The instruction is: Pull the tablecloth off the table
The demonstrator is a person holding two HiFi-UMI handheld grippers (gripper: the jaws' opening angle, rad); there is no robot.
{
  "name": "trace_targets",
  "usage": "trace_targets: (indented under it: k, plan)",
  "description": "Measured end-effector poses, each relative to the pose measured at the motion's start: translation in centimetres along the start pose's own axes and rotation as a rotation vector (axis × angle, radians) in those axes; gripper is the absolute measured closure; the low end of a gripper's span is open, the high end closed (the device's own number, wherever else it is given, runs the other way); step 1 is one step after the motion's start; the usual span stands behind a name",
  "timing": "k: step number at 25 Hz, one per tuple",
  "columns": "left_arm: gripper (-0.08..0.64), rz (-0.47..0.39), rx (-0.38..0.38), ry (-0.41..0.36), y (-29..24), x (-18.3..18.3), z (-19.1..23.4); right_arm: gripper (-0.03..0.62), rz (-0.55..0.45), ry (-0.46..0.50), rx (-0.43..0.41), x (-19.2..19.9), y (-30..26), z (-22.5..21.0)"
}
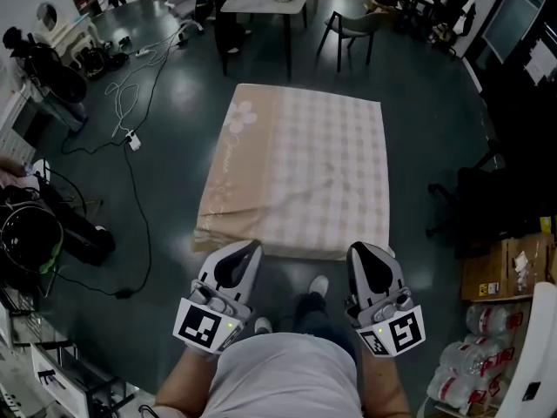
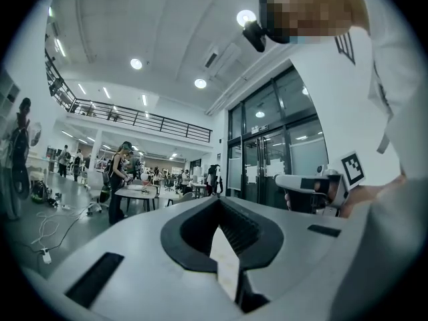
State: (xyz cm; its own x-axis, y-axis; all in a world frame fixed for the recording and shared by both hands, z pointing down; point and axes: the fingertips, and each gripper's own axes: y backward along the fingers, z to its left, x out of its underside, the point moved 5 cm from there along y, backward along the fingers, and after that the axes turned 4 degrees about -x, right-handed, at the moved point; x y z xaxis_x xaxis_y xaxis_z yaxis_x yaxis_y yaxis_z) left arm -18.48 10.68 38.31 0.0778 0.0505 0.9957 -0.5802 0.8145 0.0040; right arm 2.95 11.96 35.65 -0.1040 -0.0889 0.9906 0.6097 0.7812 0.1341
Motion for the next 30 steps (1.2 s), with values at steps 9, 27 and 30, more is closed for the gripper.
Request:
trace_targets:
  k: [9,27,30]
  plan:
    - [0.552,-0.004,-0.078,-0.023,-9.7,-1.2,-0.9,0.566,-0.001,-0.036,-0.083,-0.8,-2.8,-9.9]
    - [0.551,0.046,-0.193,-0.014,-21.5,0.0,-2.7,0.566,-0.011,-0.112,-0.117,0.1,-3.8,-23.0]
    - [0.552,0.069,-0.207,-0.003,-21.9,0.3,-1.1,0.566,-0.006,-0.114,-0.116,0.4,-4.5,-23.1]
